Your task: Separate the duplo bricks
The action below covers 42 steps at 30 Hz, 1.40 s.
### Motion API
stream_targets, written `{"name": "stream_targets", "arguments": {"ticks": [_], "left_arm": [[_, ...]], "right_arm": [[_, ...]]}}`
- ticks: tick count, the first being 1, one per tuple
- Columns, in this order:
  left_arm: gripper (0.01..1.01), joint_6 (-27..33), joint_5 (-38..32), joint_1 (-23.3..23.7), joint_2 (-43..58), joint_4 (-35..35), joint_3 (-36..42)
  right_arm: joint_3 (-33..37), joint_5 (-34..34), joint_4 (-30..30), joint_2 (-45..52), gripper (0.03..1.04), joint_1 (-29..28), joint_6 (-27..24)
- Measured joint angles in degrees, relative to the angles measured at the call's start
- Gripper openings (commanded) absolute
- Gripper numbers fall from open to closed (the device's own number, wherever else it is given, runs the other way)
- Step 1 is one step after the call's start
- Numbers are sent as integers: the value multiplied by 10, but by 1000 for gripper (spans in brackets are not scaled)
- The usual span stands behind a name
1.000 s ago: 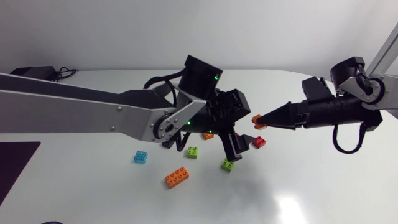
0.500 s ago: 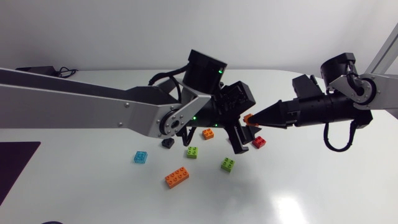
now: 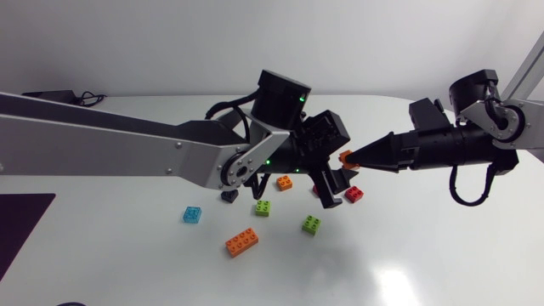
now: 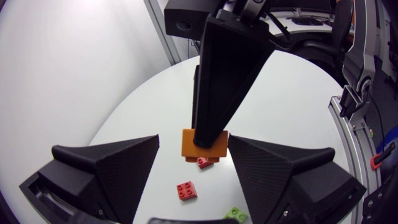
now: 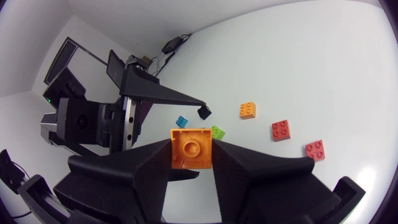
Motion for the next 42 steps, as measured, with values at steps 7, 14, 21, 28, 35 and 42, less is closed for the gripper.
{"name": "stream_targets", "arguments": {"ticks": [7, 14, 21, 28, 35, 42], "left_arm": [[643, -6, -7, 0, 0, 9, 0], [444, -9, -7, -2, 0, 18, -2], [315, -17, -7, -7, 0, 20, -2], [285, 2, -12, 7, 0, -6, -2], [285, 120, -38, 53, 0, -82, 2], [285, 360, -127, 85, 25, -167, 72]], "right_arm": [[-2, -11, 6, -1, 384, -13, 2], [-9, -25, 10, -2, 384, -23, 7], [-9, -35, 11, -2, 515, -28, 12], [-13, -41, 11, -5, 997, -43, 14], [-15, -35, 11, -33, 997, -73, 4], [-29, 8, 11, -46, 997, -73, -28]]}}
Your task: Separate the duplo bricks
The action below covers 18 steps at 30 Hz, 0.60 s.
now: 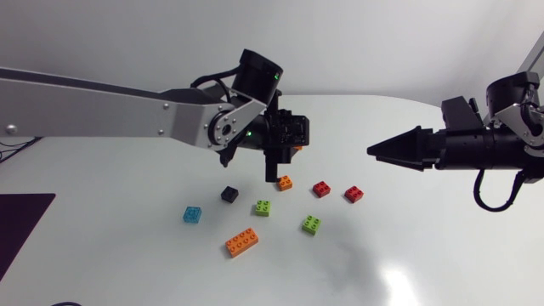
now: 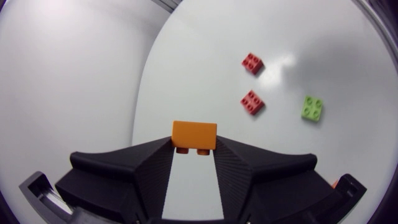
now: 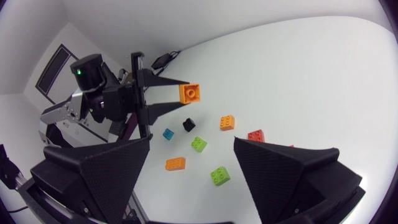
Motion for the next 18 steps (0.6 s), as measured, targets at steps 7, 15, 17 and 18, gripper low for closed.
{"name": "stream_targets", "arguments": {"ticks": [7, 15, 17, 18], "left_arm": [[285, 212, -121, -2, 83, -83, 64], [282, 362, -232, -15, 164, -121, 72], [282, 388, -248, -16, 173, -121, 79], [282, 399, -256, -17, 176, -121, 83]], "right_arm": [[-24, 24, -5, -12, 997, 10, -36], [-36, 29, -39, -28, 997, 0, -86], [-36, 29, -47, -31, 997, -2, -98], [-36, 29, -48, -33, 997, -2, -102]]}}
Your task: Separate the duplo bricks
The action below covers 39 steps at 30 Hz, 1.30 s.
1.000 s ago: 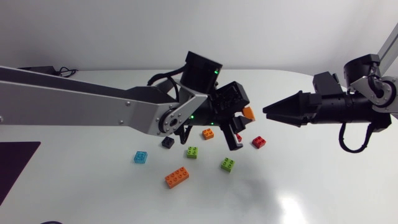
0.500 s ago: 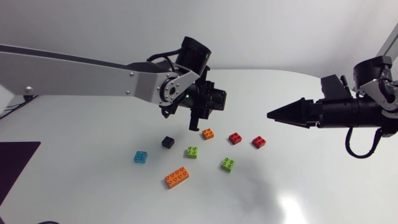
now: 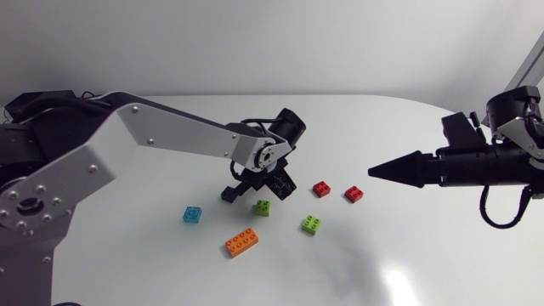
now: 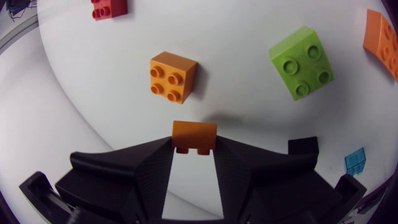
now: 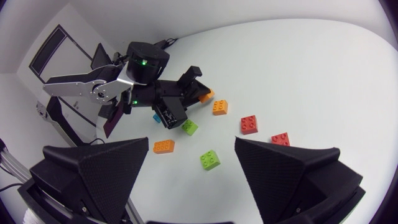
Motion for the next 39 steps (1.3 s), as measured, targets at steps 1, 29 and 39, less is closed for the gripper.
{"name": "stream_targets", "arguments": {"ticks": [1, 29, 39], "left_arm": [[282, 9, -6, -1, 2, 0, 5], [530, 68, -47, -21, 38, 0, 35], [646, 68, -47, -26, 38, 1, 25]], "right_arm": [[0, 0, -1, 0, 997, 0, -2], [-26, 61, -23, 0, 997, -12, -86], [-28, 65, -28, 0, 997, -3, -90]]}}
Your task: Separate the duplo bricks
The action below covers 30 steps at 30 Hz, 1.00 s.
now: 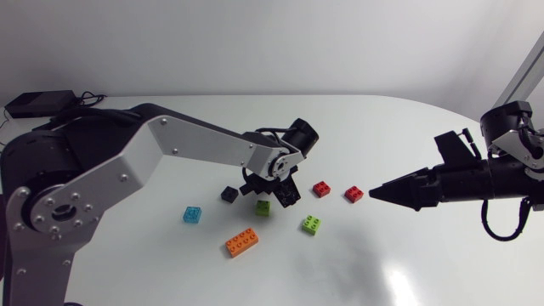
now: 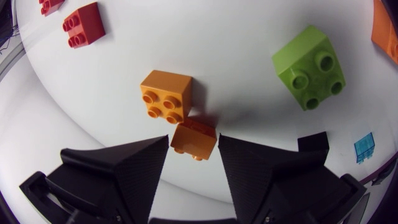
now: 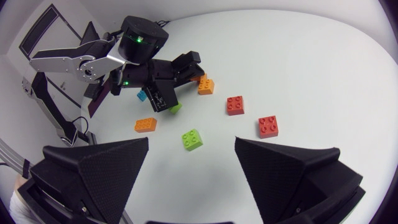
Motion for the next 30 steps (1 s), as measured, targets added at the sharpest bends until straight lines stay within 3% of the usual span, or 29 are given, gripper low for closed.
{"name": "stream_targets", "arguments": {"ticks": [16, 24, 30], "left_arm": [[656, -27, 26, 12, 1, -10, 18], [657, -179, 111, 41, 10, -229, 216], [657, -241, 136, 46, 12, -283, 249]], "right_arm": [[-3, 10, 0, 0, 997, 15, 0], [-16, 10, 0, 0, 997, 15, 0], [-16, 10, 0, 0, 997, 24, 0]]}}
